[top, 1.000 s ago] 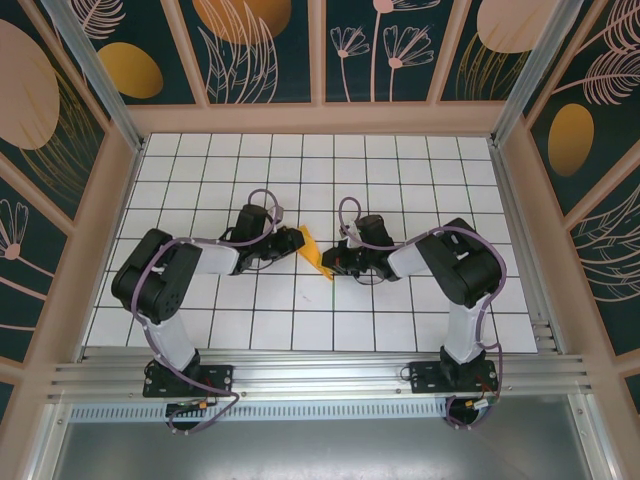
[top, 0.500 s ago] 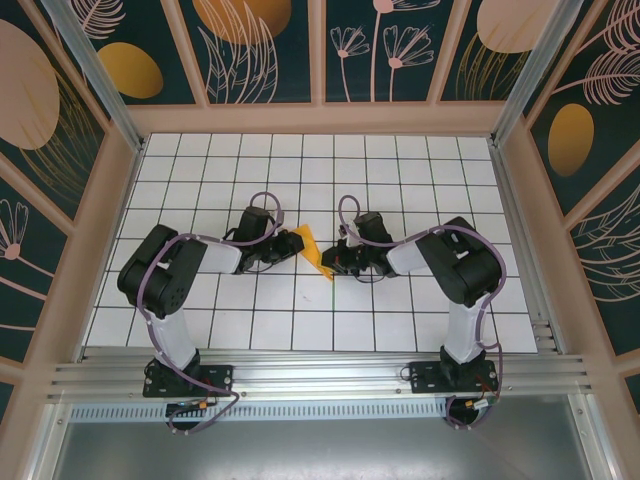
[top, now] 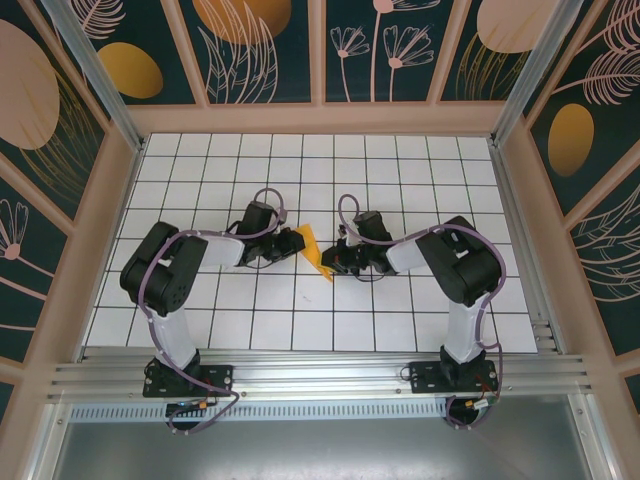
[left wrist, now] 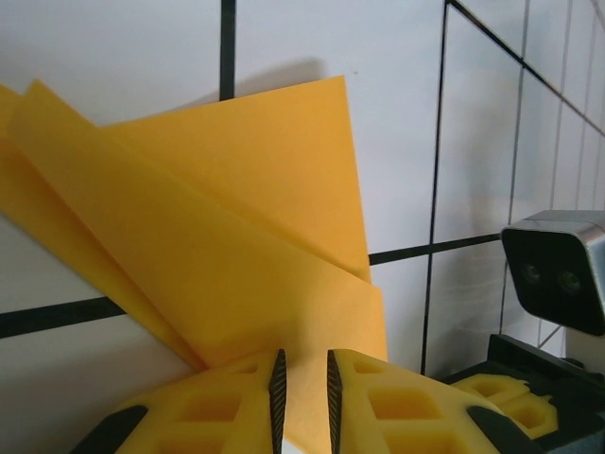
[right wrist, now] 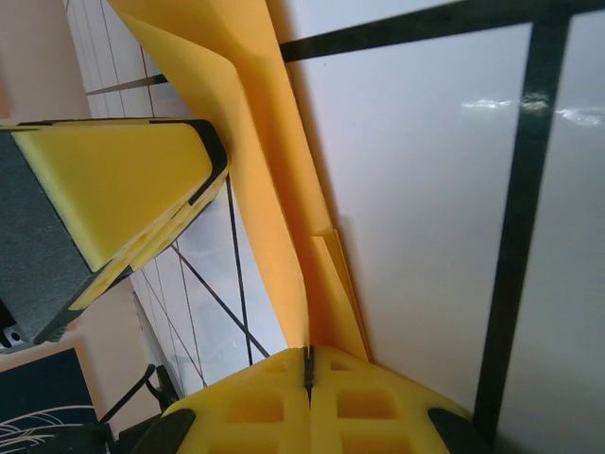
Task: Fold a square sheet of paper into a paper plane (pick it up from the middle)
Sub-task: Fold the wing for the fifth time at the center of the table.
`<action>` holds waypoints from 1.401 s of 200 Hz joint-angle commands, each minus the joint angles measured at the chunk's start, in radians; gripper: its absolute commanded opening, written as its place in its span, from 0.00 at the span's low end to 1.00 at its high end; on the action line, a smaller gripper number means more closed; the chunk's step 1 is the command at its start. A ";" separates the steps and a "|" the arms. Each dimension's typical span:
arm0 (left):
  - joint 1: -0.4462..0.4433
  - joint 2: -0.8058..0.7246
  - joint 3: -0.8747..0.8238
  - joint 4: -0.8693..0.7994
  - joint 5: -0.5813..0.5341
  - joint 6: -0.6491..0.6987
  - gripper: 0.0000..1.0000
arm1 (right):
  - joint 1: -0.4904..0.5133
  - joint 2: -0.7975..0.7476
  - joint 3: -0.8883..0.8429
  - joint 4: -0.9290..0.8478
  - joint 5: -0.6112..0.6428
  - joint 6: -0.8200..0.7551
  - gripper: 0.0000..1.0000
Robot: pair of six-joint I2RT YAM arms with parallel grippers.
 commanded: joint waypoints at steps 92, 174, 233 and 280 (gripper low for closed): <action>-0.011 0.131 0.102 -0.285 -0.222 0.076 0.20 | -0.004 -0.051 0.038 -0.282 0.014 -0.253 0.19; -0.016 0.158 0.119 -0.319 -0.246 0.082 0.20 | -0.003 -0.045 0.044 -0.339 0.027 -0.335 0.09; -0.016 0.163 0.119 -0.328 -0.260 0.085 0.20 | -0.006 -0.015 0.026 -0.345 0.040 -0.302 0.05; -0.016 0.167 0.120 -0.335 -0.263 0.088 0.20 | -0.003 -0.074 0.026 -0.383 0.032 -0.337 0.15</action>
